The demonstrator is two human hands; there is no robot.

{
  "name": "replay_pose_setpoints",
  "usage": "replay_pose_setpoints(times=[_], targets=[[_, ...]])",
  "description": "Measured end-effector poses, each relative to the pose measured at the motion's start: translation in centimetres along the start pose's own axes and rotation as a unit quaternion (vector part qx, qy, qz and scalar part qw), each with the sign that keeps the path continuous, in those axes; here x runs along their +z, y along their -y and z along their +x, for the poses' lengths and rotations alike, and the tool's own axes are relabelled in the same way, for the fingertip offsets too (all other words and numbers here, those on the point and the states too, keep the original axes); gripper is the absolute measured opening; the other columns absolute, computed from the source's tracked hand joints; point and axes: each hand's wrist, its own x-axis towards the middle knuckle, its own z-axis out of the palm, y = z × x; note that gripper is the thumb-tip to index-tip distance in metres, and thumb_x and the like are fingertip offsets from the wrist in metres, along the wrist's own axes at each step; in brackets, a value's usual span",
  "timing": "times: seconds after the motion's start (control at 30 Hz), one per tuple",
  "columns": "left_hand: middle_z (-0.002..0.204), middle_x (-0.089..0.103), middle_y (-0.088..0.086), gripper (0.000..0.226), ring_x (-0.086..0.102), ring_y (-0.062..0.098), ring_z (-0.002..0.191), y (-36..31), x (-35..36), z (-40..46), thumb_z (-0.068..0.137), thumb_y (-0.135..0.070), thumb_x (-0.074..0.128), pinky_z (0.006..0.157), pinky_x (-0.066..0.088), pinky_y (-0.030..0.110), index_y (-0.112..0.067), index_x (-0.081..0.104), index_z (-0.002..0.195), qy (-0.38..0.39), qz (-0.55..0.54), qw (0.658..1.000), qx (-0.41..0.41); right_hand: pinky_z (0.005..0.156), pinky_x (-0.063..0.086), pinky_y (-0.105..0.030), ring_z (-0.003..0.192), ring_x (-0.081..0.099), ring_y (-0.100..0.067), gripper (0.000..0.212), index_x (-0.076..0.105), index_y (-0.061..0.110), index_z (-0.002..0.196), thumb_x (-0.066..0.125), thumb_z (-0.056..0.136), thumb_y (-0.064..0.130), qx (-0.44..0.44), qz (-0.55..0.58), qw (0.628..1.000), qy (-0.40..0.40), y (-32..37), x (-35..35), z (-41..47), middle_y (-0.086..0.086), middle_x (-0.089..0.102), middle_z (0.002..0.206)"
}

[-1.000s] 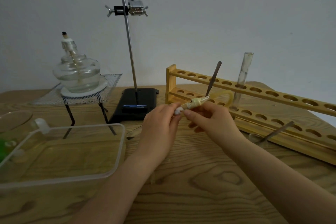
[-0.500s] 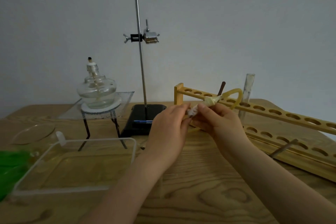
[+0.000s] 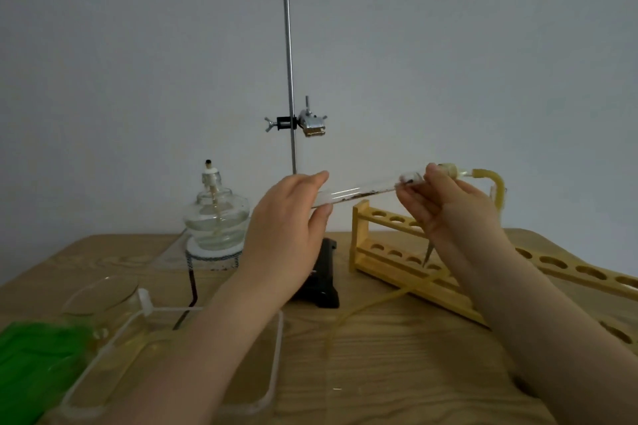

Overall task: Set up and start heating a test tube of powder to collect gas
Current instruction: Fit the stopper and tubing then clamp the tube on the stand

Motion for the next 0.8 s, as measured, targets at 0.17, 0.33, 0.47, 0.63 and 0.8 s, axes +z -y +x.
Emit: replay_pose_setpoints(times=[0.17, 0.33, 0.47, 0.63, 0.8], targets=[[0.134, 0.048, -0.002, 0.045, 0.04, 0.009, 0.125, 1.7, -1.3, 2.7, 0.096, -0.027, 0.046, 0.097, 0.025, 0.016, -0.021, 0.041, 0.14, -0.016, -0.011, 1.0, -0.022, 0.077, 0.059, -0.033, 0.078, 0.072, -0.021, 0.013, 0.06, 0.0, 0.089, 0.06, 0.091, 0.013, -0.018, 0.058, 0.998, -0.012, 1.6, 1.7, 1.3, -0.011, 0.069, 0.077], [0.131, 0.048, -0.003, 0.045, 0.043, 0.011, 0.123, 2.6, -1.6, 5.3, 0.097, -0.023, 0.046, 0.098, 0.03, 0.021, -0.022, 0.038, 0.141, -0.028, -0.044, 0.998, -0.048, 0.075, 0.059, -0.033, 0.075, 0.071, -0.021, 0.01, 0.06, 0.001, 0.088, 0.061, 0.091, 0.011, -0.022, 0.071, 0.997, -0.024, 2.3, 2.4, 2.6, -0.012, 0.068, 0.075], [0.131, 0.048, -0.003, 0.044, 0.046, 0.006, 0.114, 3.1, -1.2, 7.3, 0.097, -0.014, 0.045, 0.093, 0.034, 0.02, -0.024, 0.038, 0.139, -0.01, -0.077, 0.994, -0.073, 0.074, 0.059, -0.033, 0.072, 0.071, -0.02, 0.011, 0.059, 0.001, 0.087, 0.06, 0.091, 0.011, -0.021, 0.08, 0.996, -0.014, 2.4, 2.6, 3.5, -0.01, 0.069, 0.067], [0.129, 0.05, -0.005, 0.06, 0.052, 0.009, 0.108, 3.0, -0.6, 8.8, 0.089, -0.023, 0.062, 0.091, 0.043, 0.025, -0.031, 0.034, 0.141, 0.036, -0.148, 0.984, -0.088, 0.074, 0.059, -0.033, 0.07, 0.071, -0.02, 0.011, 0.058, 0.002, 0.088, 0.061, 0.091, 0.012, -0.019, 0.09, 0.996, -0.014, 2.4, 3.0, 4.7, -0.011, 0.067, 0.073], [0.121, 0.056, -0.01, 0.052, 0.058, 0.009, 0.099, 3.1, 0.0, 10.1, 0.083, -0.037, 0.068, 0.076, 0.042, 0.015, -0.033, 0.046, 0.131, 0.005, -0.162, 0.983, -0.092, 0.073, 0.059, -0.033, 0.07, 0.07, -0.02, 0.011, 0.057, 0.002, 0.088, 0.06, 0.092, 0.012, -0.029, 0.096, 0.995, -0.005, 2.4, 3.5, 5.2, -0.009, 0.067, 0.066]])
